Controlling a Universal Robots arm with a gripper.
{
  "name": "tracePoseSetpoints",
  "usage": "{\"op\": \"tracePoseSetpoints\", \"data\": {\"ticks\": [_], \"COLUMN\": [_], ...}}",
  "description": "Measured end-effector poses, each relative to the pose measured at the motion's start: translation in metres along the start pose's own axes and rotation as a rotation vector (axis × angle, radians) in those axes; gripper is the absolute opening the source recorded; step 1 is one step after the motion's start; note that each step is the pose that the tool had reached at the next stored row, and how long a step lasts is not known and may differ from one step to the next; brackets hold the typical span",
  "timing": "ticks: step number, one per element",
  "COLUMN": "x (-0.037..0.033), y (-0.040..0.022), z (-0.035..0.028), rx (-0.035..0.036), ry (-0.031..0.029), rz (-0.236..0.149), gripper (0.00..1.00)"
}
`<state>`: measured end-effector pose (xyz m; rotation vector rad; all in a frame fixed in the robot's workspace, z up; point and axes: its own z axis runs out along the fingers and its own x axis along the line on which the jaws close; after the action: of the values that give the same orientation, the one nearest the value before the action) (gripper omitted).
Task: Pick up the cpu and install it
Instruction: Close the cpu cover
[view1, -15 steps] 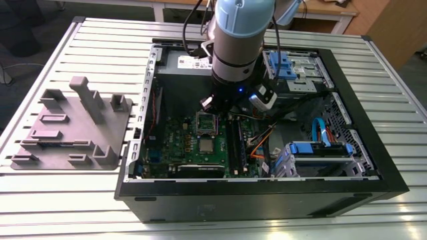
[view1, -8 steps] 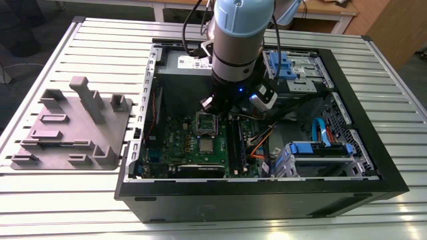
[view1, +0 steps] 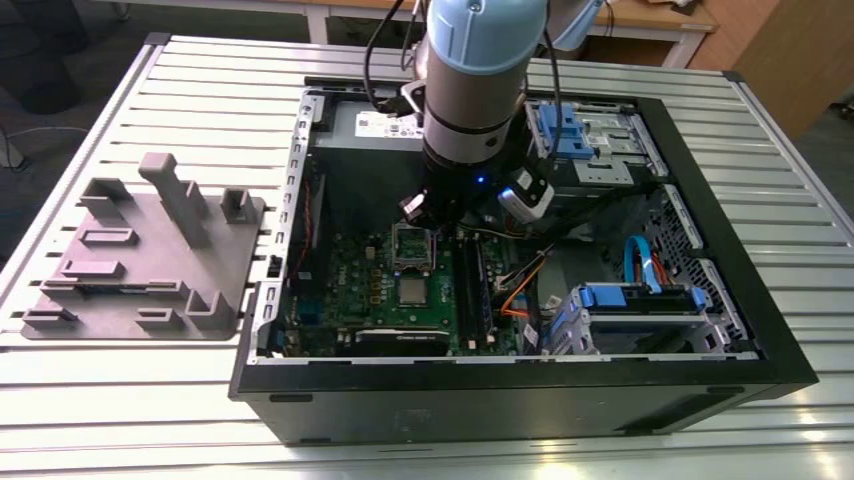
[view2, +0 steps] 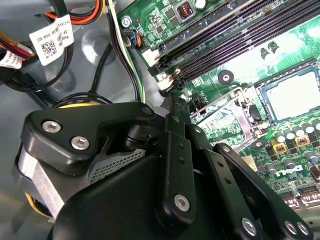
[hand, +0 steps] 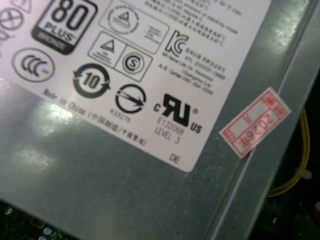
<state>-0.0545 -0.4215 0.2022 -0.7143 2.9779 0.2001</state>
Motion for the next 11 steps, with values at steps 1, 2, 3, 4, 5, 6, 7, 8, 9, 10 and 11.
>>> {"op": "tracePoseSetpoints", "data": {"ticks": [1, 2, 3, 4, 5, 6, 7, 8, 9, 10, 11], "x": [0.0004, 0.0010, 0.0013, 0.0015, 0.0016, 0.0017, 0.0017, 0.0018, 0.0020, 0.0022, 0.0026], "y": [0.0002, 0.0005, 0.0007, 0.0007, 0.0005, 0.0004, 0.0002, -0.0001, -0.0006, -0.0011, -0.0018], "z": [0.0000, 0.0000, 0.0000, -0.0002, -0.0007, -0.0016, -0.0027, -0.0039, -0.0048, -0.0055, -0.0063], "rx": [-0.0002, -0.0006, -0.0009, -0.0012, -0.0023, -0.0041, -0.0057, -0.0072, -0.0088, -0.0100, -0.0104], "ry": [-0.0001, -0.0004, -0.0006, -0.0006, -0.0010, -0.0020, -0.0028, -0.0037, -0.0045, -0.0054, -0.0058], "rz": [0.000, 0.000, 0.000, 0.000, 0.000, 0.000, 0.000, 0.000, 0.000, 0.000, -0.001], "gripper": [0.11, 0.11, 0.11, 0.11, 0.11, 0.11, 0.11, 0.11, 0.11, 0.11, 0.11]}}
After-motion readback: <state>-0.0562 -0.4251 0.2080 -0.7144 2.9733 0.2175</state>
